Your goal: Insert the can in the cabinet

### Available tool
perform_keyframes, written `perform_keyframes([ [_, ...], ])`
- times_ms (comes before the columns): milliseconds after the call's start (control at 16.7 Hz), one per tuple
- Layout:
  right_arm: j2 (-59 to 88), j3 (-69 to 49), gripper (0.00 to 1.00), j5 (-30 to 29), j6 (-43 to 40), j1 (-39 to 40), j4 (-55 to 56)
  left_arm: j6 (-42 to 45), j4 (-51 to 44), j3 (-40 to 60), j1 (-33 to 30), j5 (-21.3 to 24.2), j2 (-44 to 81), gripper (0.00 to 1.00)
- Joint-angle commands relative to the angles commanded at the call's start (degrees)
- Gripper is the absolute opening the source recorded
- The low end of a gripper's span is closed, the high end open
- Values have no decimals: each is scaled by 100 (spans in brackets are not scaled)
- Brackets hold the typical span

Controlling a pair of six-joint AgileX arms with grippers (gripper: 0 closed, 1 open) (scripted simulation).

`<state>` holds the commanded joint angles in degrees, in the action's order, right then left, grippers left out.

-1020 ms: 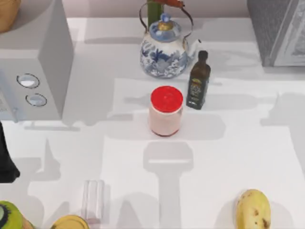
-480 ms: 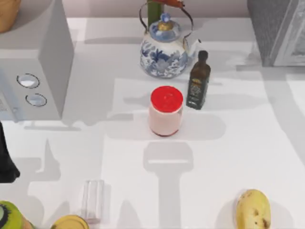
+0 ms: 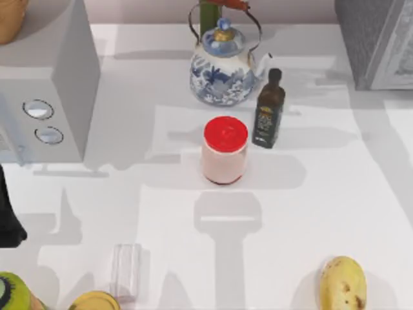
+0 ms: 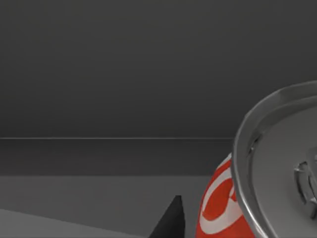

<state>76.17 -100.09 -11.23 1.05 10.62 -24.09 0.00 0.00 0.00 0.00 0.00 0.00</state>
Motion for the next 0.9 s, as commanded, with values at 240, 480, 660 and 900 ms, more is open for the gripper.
perform_keyframes([
  [240,191,-184,0,24,14,-53,-105,0,0,0,0,0,0,100],
  [480,1160,-1311,0,105,15,-149,-467,0,0,0,0,0,0,100],
  [660,2067,-2687,0,198,5,-203,-719,0,0,0,0,0,0,100],
  [900,3197,-4490,0,318,2,-280,-1078,0,0,0,0,0,0,100],
])
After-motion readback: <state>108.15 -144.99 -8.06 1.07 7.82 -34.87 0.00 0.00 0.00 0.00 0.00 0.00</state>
